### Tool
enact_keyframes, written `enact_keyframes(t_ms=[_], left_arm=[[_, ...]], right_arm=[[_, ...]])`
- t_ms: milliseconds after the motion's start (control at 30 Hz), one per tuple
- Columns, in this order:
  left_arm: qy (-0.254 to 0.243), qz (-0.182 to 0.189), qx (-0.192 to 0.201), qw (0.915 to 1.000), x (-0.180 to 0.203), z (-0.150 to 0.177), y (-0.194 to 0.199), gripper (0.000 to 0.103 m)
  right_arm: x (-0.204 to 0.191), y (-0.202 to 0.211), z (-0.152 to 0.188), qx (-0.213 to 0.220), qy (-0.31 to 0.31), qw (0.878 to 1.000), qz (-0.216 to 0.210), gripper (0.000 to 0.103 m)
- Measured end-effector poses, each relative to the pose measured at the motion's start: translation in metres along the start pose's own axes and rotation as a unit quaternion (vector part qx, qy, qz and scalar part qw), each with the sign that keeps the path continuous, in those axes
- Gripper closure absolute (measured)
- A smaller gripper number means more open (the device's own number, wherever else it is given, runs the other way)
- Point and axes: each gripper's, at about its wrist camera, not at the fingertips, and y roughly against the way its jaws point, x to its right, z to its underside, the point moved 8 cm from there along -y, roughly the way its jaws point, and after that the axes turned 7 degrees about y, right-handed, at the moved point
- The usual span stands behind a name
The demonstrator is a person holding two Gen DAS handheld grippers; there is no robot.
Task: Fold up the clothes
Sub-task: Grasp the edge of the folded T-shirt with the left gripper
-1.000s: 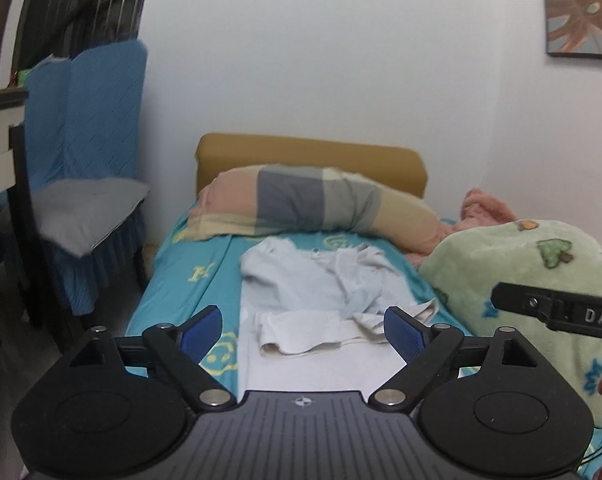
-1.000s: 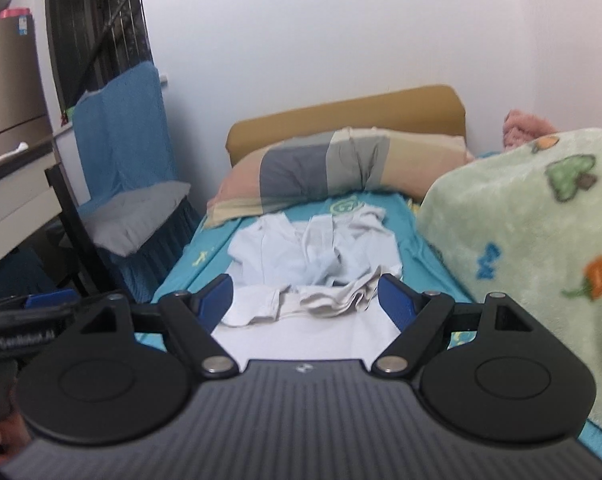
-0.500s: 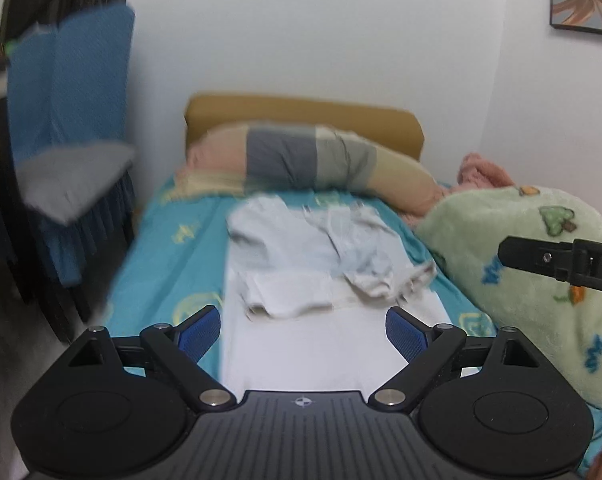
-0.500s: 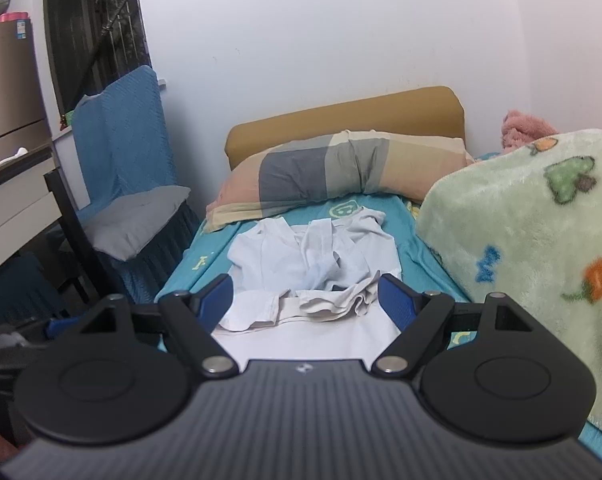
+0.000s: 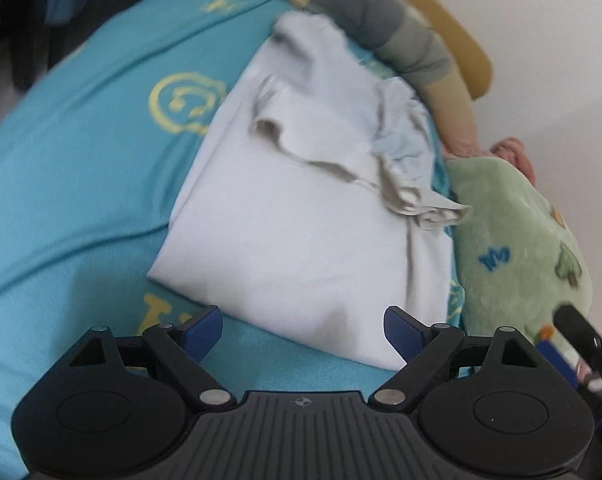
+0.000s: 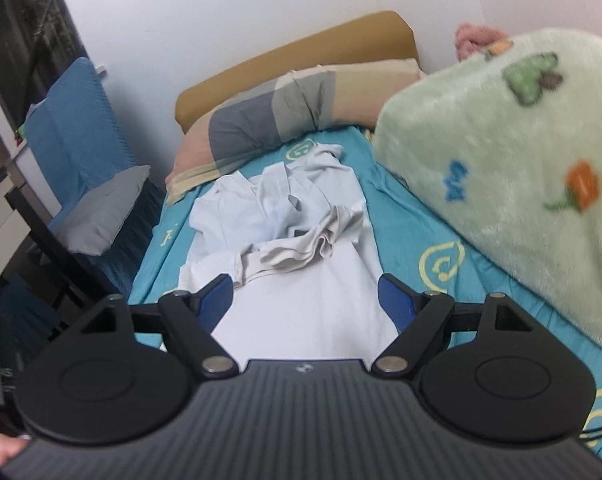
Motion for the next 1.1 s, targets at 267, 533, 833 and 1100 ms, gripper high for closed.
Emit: enact_keyframes(t_ms=[267,533,833,1100], left_arm=[[0.106,0.019,0.024,0.9939,-0.029,-0.011,-0.005,0.019],[0.16,0.018,0.094,0.9826,-0.047,-0.026,0.003,0.047],[0.178,0.027,0.099,0.9788,-0.05,-0.032,0.008,0.095],[0.17,0.114,0.13,0.9702,-0.029,-0.046,0.032,0.098]], right_arm=[[0.025,-0.017,0.021,-0.06,-0.142,0.987,-0.051,0.022],[0.016,-0.057,0.064,-0.135,-0.311,0.931,-0.132,0.02],[-0.008,-0.102,0.113,-0.21,-0.395,0.882,-0.146,0.022],[-0.003,-0.115,0.103,-0.169,-0.41,0.887,-0.133,0.032]])
